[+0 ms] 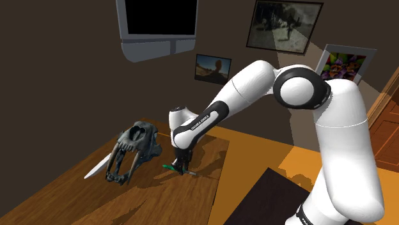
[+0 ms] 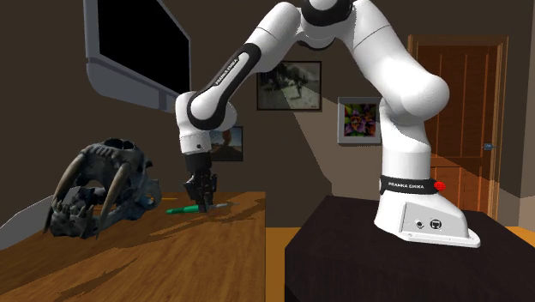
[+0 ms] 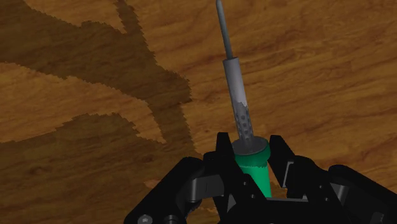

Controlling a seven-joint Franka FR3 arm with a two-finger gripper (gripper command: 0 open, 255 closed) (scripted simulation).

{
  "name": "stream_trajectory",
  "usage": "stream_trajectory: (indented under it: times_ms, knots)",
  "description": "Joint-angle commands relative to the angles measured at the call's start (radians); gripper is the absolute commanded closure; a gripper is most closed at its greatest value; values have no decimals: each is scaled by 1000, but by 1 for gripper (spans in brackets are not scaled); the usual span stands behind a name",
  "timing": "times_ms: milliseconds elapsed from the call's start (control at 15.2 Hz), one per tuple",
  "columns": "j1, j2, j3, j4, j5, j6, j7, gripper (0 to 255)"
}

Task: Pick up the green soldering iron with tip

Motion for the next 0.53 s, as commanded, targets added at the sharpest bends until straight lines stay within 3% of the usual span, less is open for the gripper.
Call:
stream_trajectory:
  times_ms: [0, 462]
  knots:
    - [-3, -22, 1, -5, 2, -18, -3, 255]
    - [-6, -75, 5, -5, 9, -70, -6, 255]
